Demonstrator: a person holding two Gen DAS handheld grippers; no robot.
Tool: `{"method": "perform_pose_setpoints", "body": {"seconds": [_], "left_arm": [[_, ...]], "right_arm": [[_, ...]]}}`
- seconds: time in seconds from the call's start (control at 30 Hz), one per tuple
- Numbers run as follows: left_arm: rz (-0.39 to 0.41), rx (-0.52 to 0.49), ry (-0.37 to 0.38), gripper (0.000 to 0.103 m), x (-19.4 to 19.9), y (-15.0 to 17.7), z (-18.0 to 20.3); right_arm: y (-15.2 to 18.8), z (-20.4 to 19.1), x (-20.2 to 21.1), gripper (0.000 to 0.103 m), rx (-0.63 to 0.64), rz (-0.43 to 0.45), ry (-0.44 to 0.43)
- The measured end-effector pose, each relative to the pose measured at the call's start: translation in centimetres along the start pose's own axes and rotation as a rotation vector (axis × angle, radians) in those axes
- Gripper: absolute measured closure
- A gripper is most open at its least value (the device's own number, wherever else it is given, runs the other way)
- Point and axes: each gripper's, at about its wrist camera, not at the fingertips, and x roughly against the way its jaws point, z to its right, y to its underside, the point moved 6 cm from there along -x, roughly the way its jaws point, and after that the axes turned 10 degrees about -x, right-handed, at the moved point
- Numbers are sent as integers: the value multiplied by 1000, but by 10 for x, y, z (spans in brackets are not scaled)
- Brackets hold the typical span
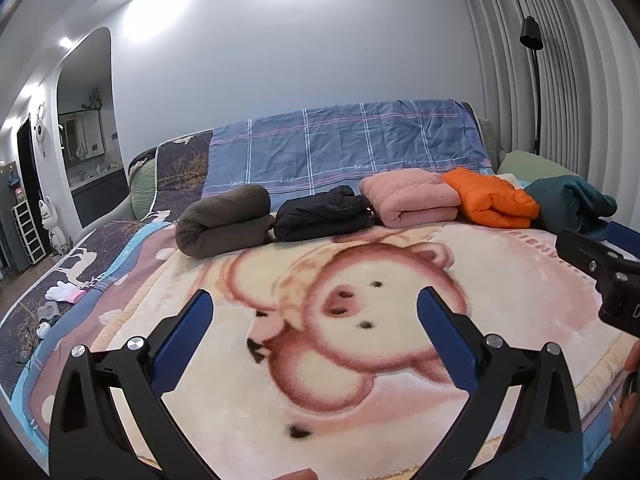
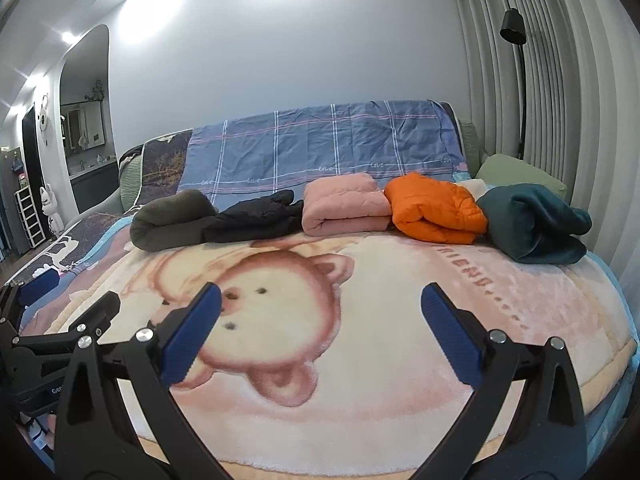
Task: Fold large clothes
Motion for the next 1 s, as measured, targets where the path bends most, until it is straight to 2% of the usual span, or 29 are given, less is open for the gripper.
{"method": "perform_pose_setpoints", "body": {"seconds": [0.6, 1.0], "left_arm": [[-17, -21, 3, 1, -4, 2, 3], [-23, -22, 9, 1, -4, 3, 4]], "right_arm": [[9, 1, -16, 2, 5, -58, 13], [11, -3, -20, 2, 17, -65, 16]]}}
